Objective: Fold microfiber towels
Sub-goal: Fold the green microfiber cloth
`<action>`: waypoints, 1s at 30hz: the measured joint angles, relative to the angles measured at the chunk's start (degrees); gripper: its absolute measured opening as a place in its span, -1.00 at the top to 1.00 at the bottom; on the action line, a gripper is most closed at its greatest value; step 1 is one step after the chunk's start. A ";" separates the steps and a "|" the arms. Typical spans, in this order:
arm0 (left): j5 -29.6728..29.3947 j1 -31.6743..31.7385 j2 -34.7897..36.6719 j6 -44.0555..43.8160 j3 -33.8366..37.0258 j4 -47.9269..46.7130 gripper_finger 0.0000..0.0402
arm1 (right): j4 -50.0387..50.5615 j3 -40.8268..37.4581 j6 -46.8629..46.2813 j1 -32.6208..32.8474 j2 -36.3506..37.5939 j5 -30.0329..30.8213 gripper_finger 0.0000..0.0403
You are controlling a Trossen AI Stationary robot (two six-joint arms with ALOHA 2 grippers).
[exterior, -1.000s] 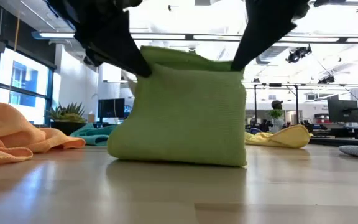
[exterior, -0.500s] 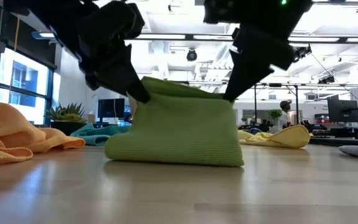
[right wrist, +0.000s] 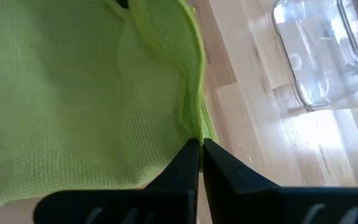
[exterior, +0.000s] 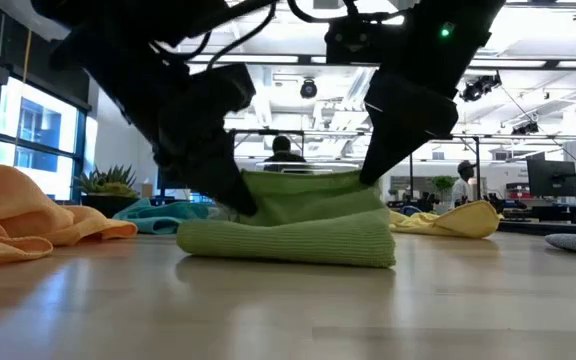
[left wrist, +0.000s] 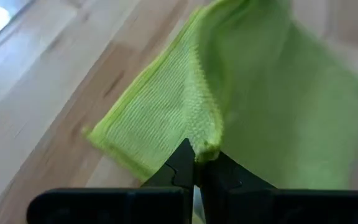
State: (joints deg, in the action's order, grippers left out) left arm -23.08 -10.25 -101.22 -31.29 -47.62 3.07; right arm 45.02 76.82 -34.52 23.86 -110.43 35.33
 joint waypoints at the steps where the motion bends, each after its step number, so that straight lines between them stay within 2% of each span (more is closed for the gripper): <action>1: 0.01 0.13 -0.34 -0.01 -0.01 0.71 1.00 | 0.04 0.00 -0.10 0.00 0.00 0.00 0.99; 10: 0.52 0.09 -0.73 0.40 -0.07 1.46 0.97 | 0.13 0.02 -0.52 -0.26 0.02 -0.36 0.99; 24: 0.49 0.09 -0.66 0.44 -0.07 1.38 0.56 | -0.12 0.02 -0.02 -0.72 0.02 -0.93 0.99; 30: 0.68 -0.68 2.31 2.94 -0.07 0.66 0.41 | -0.23 0.04 0.00 -0.72 0.02 -1.05 0.99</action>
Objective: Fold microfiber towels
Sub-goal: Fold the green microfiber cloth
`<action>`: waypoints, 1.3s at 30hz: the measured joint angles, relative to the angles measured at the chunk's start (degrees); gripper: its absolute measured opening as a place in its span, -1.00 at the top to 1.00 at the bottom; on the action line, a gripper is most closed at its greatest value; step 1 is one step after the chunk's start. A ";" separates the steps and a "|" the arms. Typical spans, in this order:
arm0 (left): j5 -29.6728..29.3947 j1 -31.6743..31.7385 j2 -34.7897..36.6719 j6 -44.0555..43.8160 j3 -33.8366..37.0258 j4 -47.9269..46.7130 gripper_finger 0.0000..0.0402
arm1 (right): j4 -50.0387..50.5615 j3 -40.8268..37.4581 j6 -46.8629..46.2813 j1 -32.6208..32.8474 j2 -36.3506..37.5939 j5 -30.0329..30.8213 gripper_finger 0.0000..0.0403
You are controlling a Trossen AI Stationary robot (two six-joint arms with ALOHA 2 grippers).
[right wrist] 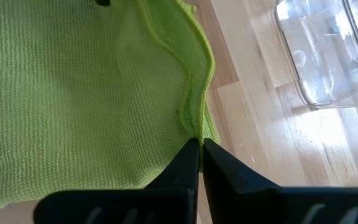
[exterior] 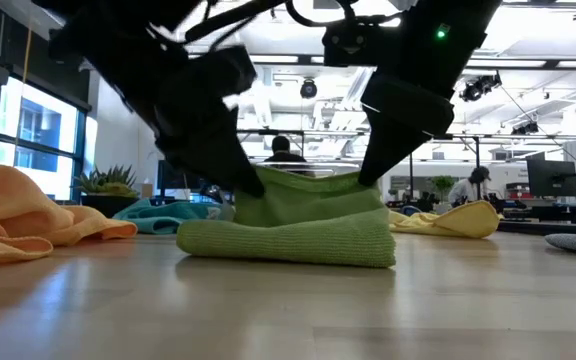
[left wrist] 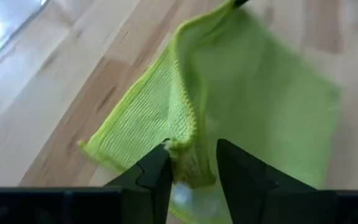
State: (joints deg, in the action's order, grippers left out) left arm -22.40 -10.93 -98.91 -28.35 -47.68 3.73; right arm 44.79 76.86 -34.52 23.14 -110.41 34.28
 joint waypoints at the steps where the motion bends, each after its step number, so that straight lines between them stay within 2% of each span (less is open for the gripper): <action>1: -0.08 -0.32 0.64 0.06 0.00 -0.20 0.39 | -0.06 0.00 0.00 0.00 0.00 0.00 0.99; 11: -5.49 -3.70 5.69 0.08 0.00 -6.33 0.29 | -0.13 0.00 0.02 0.00 0.00 -0.02 0.99; 19: -8.74 -6.36 5.68 -0.10 0.00 -9.02 0.38 | -0.11 0.00 0.94 -0.20 0.00 -0.10 0.99; 26: -9.93 -5.77 5.68 -1.91 0.00 -14.15 0.46 | -0.11 0.00 1.19 -0.31 0.00 -0.28 0.99; 32: -9.53 -5.47 6.67 -0.16 -0.01 -15.53 0.30 | -0.67 0.02 -0.09 -0.73 0.00 -0.27 0.98; 35: -9.10 -5.75 6.89 0.03 -0.02 -16.61 0.21 | -1.31 0.04 -0.03 -1.26 0.00 0.05 0.88; 39: -9.51 -6.24 7.30 0.43 0.30 -17.46 0.17 | -1.33 0.07 -0.04 -1.88 0.00 1.97 0.60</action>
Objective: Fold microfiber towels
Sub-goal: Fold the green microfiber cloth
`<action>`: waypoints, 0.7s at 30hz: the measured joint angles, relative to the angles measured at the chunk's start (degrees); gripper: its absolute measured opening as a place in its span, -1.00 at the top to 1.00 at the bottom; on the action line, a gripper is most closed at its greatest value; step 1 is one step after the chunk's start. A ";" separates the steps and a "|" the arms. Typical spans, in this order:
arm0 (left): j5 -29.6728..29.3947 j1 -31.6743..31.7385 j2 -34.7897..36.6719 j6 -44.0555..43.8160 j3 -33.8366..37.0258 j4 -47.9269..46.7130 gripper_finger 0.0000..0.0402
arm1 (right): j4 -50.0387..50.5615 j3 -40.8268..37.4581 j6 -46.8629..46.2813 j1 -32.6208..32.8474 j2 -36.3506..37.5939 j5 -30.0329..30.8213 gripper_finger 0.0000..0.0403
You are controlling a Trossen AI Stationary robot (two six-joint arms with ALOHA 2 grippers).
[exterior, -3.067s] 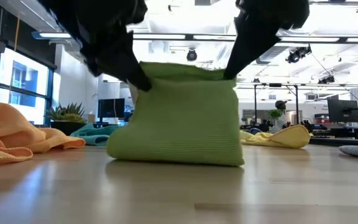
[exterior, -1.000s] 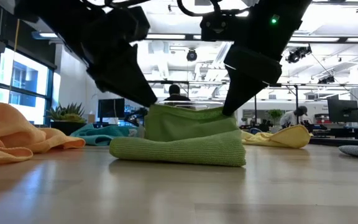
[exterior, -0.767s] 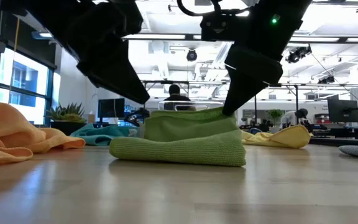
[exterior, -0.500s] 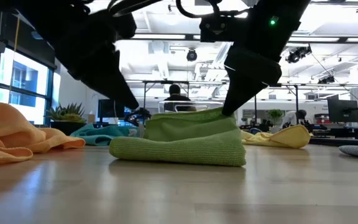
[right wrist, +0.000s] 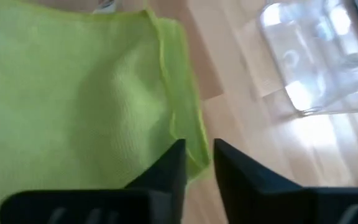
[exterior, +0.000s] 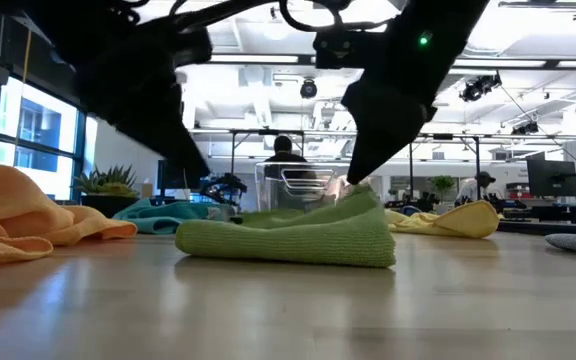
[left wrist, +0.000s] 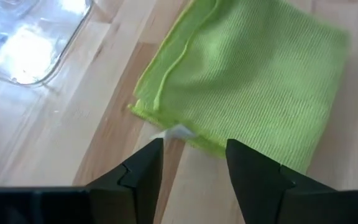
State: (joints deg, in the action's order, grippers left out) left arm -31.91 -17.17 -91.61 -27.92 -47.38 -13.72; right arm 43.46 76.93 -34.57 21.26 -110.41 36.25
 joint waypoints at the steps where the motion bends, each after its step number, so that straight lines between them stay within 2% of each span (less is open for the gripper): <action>1: -0.43 -0.16 0.00 0.12 0.54 0.05 0.18 | 0.09 0.00 0.00 -0.21 0.09 0.65 0.53; 5: 0.34 -0.05 -0.01 0.25 3.81 3.80 0.32 | 1.47 0.00 0.04 -0.79 2.14 1.08 0.30; 9: 4.50 1.32 -0.04 1.96 7.13 10.80 0.54 | 4.47 0.00 1.18 -0.77 5.94 1.62 0.26; 12: 9.28 3.53 -0.04 4.77 9.16 16.84 0.74 | 0.50 -3.46 1.73 -0.63 9.41 -0.47 0.38; 16: 17.16 7.78 -0.07 9.64 10.98 24.64 0.96 | -16.80 -15.72 2.05 -0.64 14.33 -8.46 0.68; 19: 23.48 11.44 -0.07 12.96 11.11 28.14 0.93 | -30.12 -24.20 0.38 -1.43 17.88 -12.38 0.86; 21: 25.36 13.68 -0.07 14.29 10.91 28.35 0.87 | -34.84 -28.12 -1.22 -2.26 19.34 -12.74 0.91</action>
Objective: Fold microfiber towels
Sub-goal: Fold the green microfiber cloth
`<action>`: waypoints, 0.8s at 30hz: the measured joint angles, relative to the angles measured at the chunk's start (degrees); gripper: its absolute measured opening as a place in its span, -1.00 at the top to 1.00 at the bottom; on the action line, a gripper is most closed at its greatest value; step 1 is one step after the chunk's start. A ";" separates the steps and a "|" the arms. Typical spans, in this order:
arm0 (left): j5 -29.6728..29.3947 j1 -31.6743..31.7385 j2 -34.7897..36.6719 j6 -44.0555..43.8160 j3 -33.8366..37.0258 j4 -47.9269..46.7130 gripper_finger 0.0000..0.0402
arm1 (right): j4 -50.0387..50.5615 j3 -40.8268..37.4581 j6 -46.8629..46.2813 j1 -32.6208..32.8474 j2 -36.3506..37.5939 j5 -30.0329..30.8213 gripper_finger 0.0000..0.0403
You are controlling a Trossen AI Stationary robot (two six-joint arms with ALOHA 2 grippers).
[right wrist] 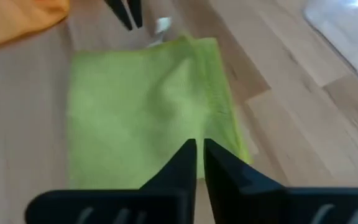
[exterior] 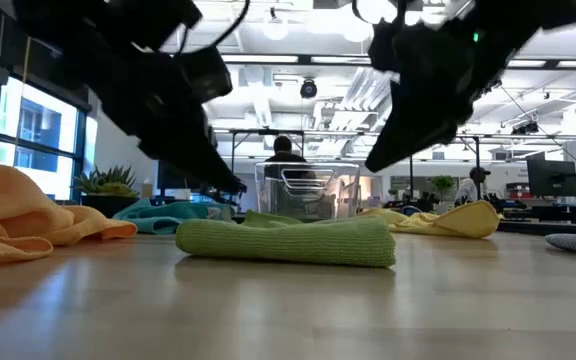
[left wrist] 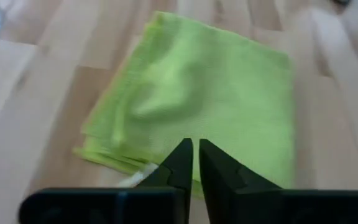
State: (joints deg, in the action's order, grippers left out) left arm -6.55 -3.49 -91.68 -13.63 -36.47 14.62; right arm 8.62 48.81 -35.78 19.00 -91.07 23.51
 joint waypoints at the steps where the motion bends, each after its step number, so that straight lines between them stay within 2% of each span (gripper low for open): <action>1: 0.45 1.06 0.00 0.84 -0.12 -0.17 0.83 | -1.63 -1.29 -0.21 -0.38 0.43 0.00 0.91; 4: 1.19 3.52 0.00 4.19 -0.24 -0.10 0.68 | -3.42 -2.89 -0.03 -1.01 1.14 -0.04 0.83; 10: 4.62 6.44 -0.12 8.20 -0.26 -0.18 0.31 | -3.64 -2.37 2.97 -2.24 1.14 -0.09 0.50; 13: 4.85 7.23 -1.25 9.36 -0.29 -0.25 0.21 | -3.88 -2.20 4.28 -3.03 1.14 -0.09 0.38; 17: 5.84 7.99 -3.71 9.35 -0.29 0.50 0.25 | -3.85 -2.20 4.77 -3.67 1.14 -0.09 0.33; 24: 5.03 8.03 -5.31 10.91 -0.29 4.78 0.59 | -3.80 -2.20 4.82 -3.67 1.14 -0.11 0.33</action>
State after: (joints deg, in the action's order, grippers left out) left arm -1.52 4.54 -96.99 -2.72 -36.75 19.40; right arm 4.82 46.61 -30.96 15.33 -89.93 23.40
